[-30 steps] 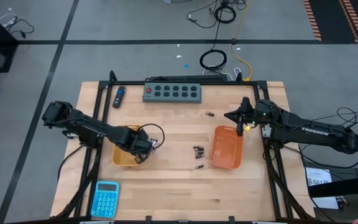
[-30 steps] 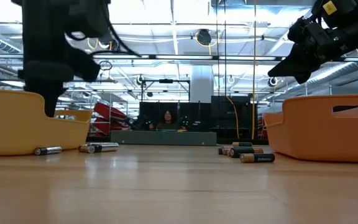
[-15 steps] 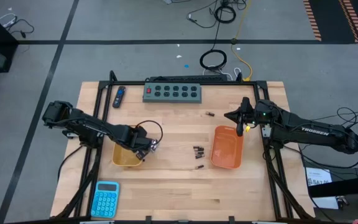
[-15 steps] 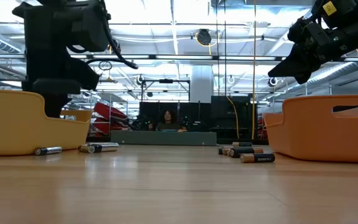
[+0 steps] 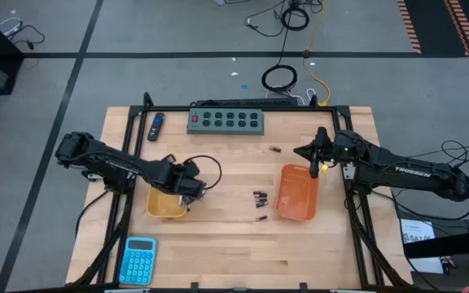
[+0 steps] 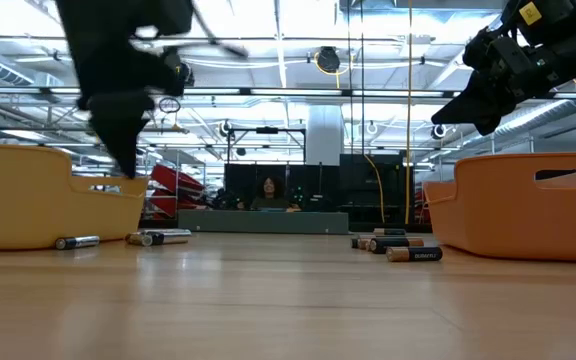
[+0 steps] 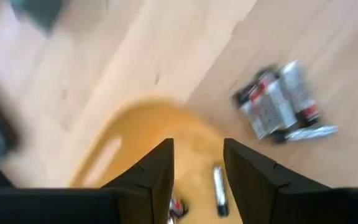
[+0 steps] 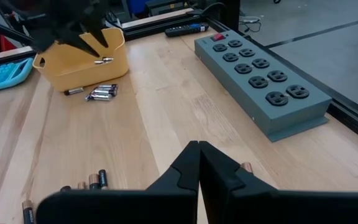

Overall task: Sort batteries
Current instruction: Put the silver battery into the yellow bin

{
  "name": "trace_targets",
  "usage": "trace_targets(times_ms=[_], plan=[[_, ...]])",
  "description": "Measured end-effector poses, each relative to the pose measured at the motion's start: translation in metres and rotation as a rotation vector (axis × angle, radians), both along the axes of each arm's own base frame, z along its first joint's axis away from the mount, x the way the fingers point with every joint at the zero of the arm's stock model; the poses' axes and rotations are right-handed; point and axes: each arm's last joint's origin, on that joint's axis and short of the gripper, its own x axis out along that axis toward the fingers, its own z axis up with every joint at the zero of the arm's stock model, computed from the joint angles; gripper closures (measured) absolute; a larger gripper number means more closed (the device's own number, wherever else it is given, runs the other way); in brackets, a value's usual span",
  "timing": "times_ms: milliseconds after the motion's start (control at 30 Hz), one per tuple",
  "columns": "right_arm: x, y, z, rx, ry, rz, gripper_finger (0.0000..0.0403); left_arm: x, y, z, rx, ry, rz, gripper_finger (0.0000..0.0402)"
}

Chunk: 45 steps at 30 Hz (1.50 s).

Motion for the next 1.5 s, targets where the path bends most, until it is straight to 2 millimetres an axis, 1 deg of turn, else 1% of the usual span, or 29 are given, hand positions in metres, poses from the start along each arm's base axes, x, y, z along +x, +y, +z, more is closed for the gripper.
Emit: trace_targets(times_ms=[100,200,300,400,467,600,767,833,900,967,1100,1200,1367,1500], plan=[[0.0,0.0,0.001,-0.002,-0.006,0.0,0.0403,0.013,-0.001,0.011,0.022,-0.024,-0.046,0.0253],[0.0,0.0,0.001,-0.002,-0.006,0.0,0.0403,0.029,-0.002,0.014,0.03,-0.006,-0.086,0.0253],[0.001,0.0,0.0,0.002,-0.004,-0.002,0.0403,0.046,-0.006,0.006,0.012,0.067,-0.151,0.0253],[0.001,0.0,0.0,0.003,0.001,-0.001,0.0403,0.062,-0.012,-0.003,-0.039,0.128,-0.262,0.0253],[0.001,-0.001,-0.001,0.005,0.006,-0.001,0.0403,0.069,-0.014,-0.008,-0.067,0.169,-0.324,0.0253],[0.003,-0.001,-0.002,0.003,0.018,0.002,0.0403,0.078,-0.018,-0.018,-0.127,0.204,-0.367,0.0253],[0.004,-0.002,-0.004,0.0,0.031,0.004,0.0403,0.079,-0.027,-0.033,-0.227,0.285,-0.489,0.0253],[0.004,-0.002,-0.004,0.001,0.033,0.004,0.0403,0.079,-0.031,-0.038,-0.289,0.298,-0.493,0.0253],[0.004,-0.002,-0.004,0.003,0.034,0.004,0.0403,0.08,-0.033,-0.043,-0.373,0.305,-0.454,0.0253],[0.004,-0.002,-0.004,0.003,0.033,0.004,0.0403,0.08,-0.036,-0.048,-0.419,0.313,-0.41,0.0253],[0.004,-0.002,-0.004,0.004,0.033,0.003,0.0403,0.078,-0.045,-0.05,-0.433,0.316,-0.341,0.0253],[0.004,-0.002,-0.004,0.005,0.034,0.003,0.0403,0.075,-0.048,-0.049,-0.433,0.327,-0.307,0.0253],[0.004,-0.002,-0.005,0.008,0.042,0.003,0.0403,0.065,-0.053,-0.048,-0.478,0.413,-0.231,0.0253],[0.004,-0.002,-0.005,0.009,0.04,0.003,0.0403,0.06,-0.065,-0.048,-0.492,0.43,-0.234,0.0253]])
